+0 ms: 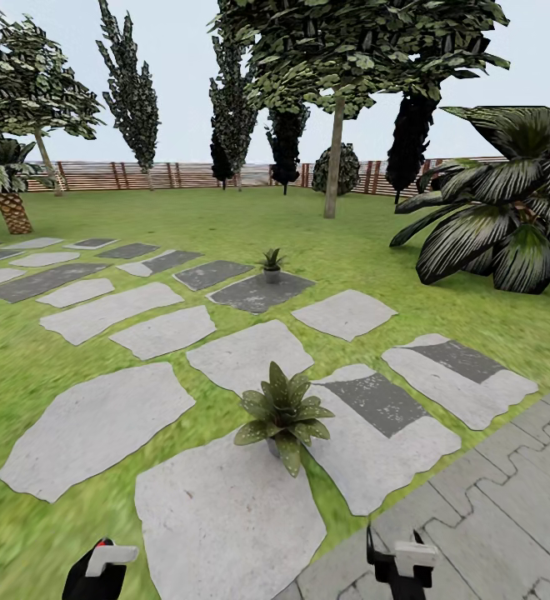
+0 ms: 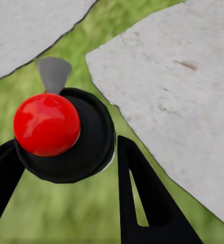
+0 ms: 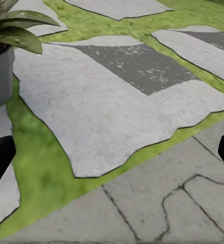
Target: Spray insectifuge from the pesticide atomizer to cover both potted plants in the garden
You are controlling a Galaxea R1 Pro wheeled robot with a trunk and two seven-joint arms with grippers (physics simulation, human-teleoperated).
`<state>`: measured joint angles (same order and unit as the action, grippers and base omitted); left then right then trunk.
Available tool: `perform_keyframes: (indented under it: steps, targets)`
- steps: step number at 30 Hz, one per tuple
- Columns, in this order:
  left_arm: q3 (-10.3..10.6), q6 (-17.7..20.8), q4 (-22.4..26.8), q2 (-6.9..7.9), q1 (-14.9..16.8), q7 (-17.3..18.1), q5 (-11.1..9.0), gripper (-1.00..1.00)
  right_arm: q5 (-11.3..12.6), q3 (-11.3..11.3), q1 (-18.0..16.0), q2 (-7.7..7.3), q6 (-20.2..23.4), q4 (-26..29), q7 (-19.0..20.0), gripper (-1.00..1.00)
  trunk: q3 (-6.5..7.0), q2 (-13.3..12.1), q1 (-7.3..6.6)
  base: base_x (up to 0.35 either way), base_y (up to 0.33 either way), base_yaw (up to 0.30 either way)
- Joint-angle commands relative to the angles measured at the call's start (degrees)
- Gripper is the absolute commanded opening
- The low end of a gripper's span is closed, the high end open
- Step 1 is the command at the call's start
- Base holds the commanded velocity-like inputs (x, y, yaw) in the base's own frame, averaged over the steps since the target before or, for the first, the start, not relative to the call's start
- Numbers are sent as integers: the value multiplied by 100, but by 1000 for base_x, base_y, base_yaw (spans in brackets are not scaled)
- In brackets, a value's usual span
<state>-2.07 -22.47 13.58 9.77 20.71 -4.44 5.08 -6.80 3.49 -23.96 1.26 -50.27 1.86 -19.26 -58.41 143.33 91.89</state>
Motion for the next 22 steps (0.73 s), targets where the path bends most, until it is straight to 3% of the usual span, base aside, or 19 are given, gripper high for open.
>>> perform_keyframes:
  steps: [1, 22]
  targets:
    - [-21, -17, -5, -2, 3, -22, 54, -100, -35, 29, -4, 2, -1, -13, -60, 100, -5, 2, -1, 0, 0, 0]
    - [-21, -21, -5, 12, 3, -28, 54, -100, -37, 21, 83, 5, 8, -28, -60, 100, -5, 2, -1, 0, 0, 0]
